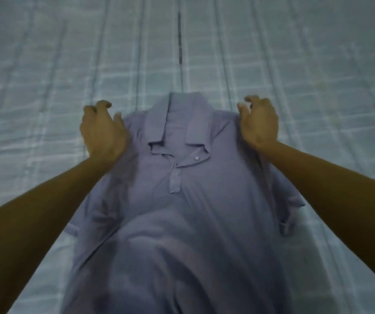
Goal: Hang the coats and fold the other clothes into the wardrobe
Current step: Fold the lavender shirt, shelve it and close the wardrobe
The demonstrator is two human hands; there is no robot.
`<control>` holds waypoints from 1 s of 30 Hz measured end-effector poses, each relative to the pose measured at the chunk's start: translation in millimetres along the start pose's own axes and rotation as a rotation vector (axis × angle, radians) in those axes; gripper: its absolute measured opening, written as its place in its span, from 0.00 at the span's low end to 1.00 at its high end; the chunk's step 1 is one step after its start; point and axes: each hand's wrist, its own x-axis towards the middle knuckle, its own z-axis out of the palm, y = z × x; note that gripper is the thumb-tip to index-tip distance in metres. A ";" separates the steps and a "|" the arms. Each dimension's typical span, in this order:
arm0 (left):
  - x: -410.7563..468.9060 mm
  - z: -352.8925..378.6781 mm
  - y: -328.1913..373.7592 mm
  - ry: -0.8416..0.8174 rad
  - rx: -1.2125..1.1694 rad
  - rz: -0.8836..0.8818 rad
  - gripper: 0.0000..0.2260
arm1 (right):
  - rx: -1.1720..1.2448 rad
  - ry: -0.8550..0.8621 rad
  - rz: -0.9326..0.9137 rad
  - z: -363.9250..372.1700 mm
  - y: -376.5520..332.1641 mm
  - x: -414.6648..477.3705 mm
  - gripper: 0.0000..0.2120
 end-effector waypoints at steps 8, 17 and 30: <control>-86.9 66.6 -26.7 -0.418 0.197 0.291 0.30 | 0.031 -0.043 0.059 -1.0 55.1 -41.6 0.17; -139.2 23.0 28.9 -0.687 0.186 0.394 0.32 | 0.300 -0.479 0.405 -59.0 47.7 -76.6 0.17; -177.3 10.3 -5.9 -0.675 0.099 0.532 0.27 | 0.681 -0.750 0.364 -49.5 -130.8 -114.8 0.11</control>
